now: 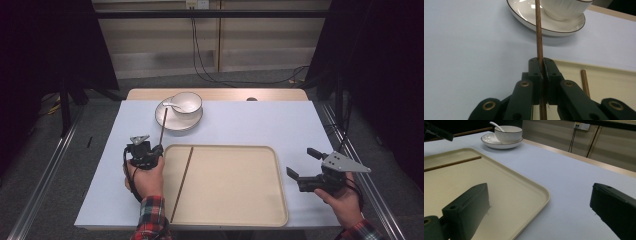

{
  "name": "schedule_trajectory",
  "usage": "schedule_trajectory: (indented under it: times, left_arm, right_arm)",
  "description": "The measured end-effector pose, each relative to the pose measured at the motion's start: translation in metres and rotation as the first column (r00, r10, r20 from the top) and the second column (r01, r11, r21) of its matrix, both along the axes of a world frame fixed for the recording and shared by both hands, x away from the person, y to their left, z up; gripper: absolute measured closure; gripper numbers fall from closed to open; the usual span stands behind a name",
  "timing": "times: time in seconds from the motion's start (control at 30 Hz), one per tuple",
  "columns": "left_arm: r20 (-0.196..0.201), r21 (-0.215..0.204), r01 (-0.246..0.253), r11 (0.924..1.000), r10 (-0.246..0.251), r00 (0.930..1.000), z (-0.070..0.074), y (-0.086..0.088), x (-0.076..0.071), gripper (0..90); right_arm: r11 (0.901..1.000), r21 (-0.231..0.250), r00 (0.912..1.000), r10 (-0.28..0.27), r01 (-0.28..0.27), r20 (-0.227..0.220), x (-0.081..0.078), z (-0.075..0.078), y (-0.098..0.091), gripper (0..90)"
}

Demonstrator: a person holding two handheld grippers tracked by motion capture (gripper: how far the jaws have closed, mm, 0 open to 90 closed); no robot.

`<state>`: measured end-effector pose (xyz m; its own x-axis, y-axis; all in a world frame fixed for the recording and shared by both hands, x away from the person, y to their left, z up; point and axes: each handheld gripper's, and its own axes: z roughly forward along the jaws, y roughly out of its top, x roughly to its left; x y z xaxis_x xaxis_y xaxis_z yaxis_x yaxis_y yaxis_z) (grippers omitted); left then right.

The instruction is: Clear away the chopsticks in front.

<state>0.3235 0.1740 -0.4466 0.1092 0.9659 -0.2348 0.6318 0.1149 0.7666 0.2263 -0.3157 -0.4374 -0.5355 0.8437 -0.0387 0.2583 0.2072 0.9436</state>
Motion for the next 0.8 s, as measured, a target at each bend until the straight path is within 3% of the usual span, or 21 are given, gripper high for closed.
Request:
schedule_trajectory:
  times: [0.37,0.8]
  left_arm:
    - [0.011,0.016,0.015,0.9997,-0.015,0.9998,0.006,0.006,-0.021,85.7]
    - [0.015,0.019,0.082,0.9965,-0.082,0.9965,0.010,-0.002,-0.040,85.7]
  right_arm:
    - [1.0000,-0.004,1.0000,0.006,-0.006,-0.004,0.000,0.000,0.001,2.0]
    - [0.9999,-0.006,0.9999,0.012,-0.012,-0.004,0.000,0.000,0.001,2.0]
